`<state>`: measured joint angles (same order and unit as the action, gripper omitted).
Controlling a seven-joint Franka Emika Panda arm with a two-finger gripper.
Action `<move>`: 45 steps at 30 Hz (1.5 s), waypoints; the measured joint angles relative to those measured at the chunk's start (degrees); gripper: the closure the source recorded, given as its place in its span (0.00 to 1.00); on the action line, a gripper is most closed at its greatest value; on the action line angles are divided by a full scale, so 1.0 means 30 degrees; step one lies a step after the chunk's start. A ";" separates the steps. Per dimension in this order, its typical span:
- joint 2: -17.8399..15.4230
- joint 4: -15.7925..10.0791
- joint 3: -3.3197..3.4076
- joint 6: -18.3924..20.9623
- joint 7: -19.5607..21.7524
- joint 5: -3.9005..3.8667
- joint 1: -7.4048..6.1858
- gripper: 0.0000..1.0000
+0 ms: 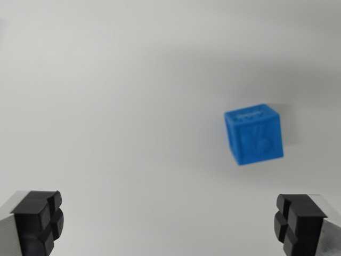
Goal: Stack cube
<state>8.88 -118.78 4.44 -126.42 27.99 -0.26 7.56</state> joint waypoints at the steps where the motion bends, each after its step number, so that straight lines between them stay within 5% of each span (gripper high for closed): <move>1: 0.0067 -0.0066 0.0027 -0.0144 -0.0249 0.0013 0.0072 0.00; 15: 0.0986 -0.0825 0.0229 -0.1932 -0.3557 0.0249 0.1095 0.00; 37: 0.3501 -0.1261 0.0262 -0.5031 -0.9966 0.0870 0.3365 0.00; 45: 0.4696 -0.1257 0.0151 -0.6230 -1.0351 0.1052 0.3516 0.00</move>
<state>22.96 -122.55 4.89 -145.10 -3.07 2.90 18.11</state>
